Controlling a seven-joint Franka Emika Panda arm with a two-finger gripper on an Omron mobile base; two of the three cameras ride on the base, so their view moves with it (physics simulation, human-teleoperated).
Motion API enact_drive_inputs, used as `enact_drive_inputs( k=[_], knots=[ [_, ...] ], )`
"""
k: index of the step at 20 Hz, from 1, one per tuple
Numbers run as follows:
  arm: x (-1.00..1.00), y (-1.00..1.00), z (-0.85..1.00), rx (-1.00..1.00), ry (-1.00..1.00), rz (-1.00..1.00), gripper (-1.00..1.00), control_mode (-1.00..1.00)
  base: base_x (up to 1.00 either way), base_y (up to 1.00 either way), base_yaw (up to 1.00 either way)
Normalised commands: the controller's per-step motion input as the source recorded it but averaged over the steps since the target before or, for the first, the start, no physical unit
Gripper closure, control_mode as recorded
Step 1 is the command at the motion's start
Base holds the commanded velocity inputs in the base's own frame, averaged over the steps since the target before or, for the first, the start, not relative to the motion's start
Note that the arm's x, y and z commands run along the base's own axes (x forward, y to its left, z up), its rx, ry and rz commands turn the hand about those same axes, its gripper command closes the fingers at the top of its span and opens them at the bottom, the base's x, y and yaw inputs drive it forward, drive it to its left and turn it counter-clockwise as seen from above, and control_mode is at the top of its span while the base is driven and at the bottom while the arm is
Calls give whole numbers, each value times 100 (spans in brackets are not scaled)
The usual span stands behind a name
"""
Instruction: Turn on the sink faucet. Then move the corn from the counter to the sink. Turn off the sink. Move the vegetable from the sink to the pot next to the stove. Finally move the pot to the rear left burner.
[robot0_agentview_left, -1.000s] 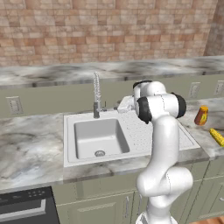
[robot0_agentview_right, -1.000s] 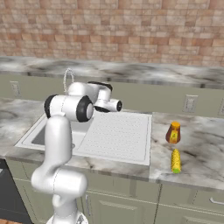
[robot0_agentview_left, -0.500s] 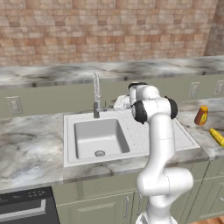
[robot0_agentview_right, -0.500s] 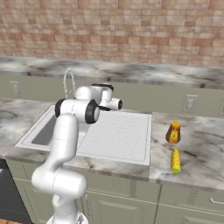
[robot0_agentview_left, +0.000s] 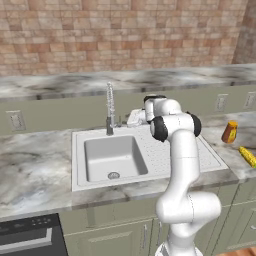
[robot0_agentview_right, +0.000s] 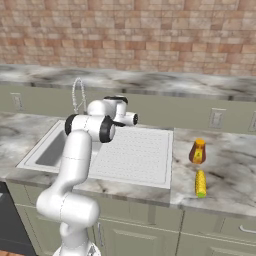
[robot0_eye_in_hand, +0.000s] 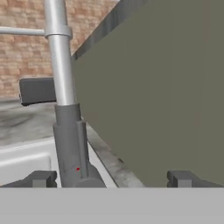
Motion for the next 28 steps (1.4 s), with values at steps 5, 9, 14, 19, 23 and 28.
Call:
enact_drive_inputs(
  k=[5,9,14,19,23,28],
  knots=[
    [0,40,-2,1,0,3,-100,-100,0,0,0],
    [0,39,0,2,0,2,-100,-100,0,0,0],
    [0,39,0,2,0,1,-100,-100,0,0,0],
    [8,45,-1,1,1,0,-100,-100,0,0,0],
    [29,50,-3,0,3,0,100,-100,0,0,0],
    [6,15,0,-1,3,-1,100,-100,0,0,0]
  ],
)
